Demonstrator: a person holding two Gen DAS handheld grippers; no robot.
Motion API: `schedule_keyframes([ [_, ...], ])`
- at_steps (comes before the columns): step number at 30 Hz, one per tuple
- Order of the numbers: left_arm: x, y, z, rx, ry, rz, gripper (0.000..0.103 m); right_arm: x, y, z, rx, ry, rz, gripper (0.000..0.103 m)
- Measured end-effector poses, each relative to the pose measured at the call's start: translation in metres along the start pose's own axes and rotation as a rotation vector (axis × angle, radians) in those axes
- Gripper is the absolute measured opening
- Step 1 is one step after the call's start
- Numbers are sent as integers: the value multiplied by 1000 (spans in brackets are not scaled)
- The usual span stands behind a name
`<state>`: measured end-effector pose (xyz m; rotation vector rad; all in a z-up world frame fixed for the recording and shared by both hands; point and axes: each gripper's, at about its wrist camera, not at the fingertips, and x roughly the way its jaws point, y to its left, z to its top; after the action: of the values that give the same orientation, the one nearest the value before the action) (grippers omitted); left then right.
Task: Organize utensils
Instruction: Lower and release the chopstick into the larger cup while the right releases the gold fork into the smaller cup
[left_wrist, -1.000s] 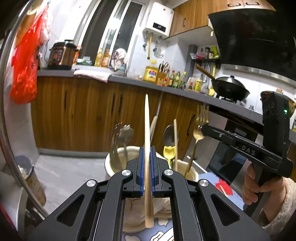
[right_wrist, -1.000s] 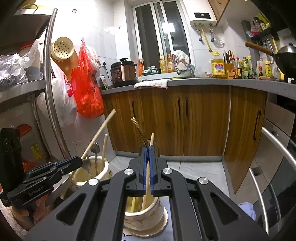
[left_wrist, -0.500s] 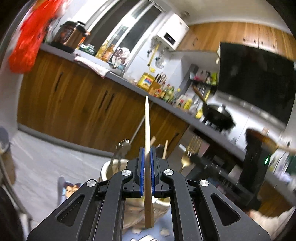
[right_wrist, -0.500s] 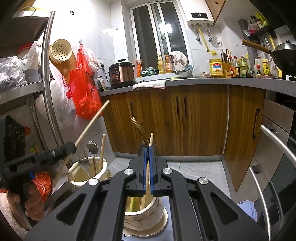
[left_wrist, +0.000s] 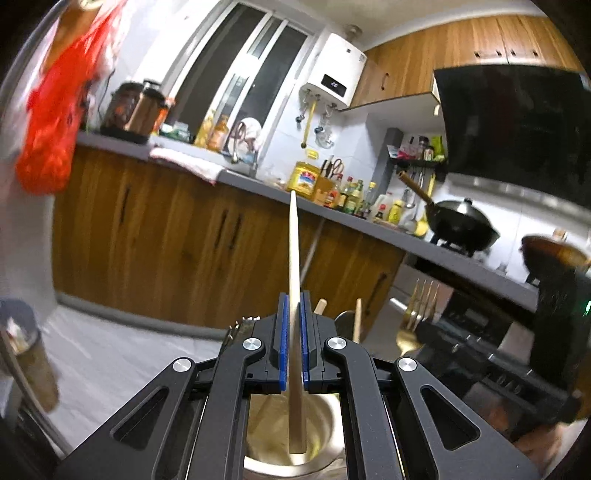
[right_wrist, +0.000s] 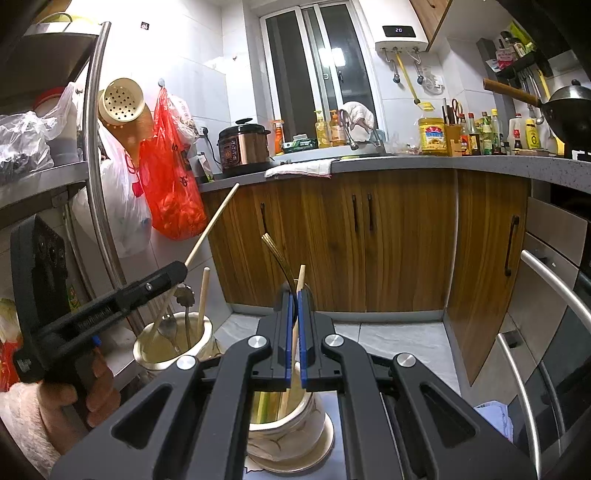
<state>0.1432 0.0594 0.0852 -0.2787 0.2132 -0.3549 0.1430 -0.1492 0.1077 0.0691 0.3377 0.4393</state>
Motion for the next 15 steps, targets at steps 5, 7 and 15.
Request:
schedule_keyframes([
  [5, -2, -9, -7, 72, -9, 33, 6, 0, 0, 0, 2, -2, 3, 3],
  [7, -3, -9, -9, 84, -6, 39, 6, 0, 1, 0, 1, -2, 3, 3],
  [15, -13, -1, -13, 71, 33, 36, 6, -1, 1, 0, 3, -1, 1, 2],
])
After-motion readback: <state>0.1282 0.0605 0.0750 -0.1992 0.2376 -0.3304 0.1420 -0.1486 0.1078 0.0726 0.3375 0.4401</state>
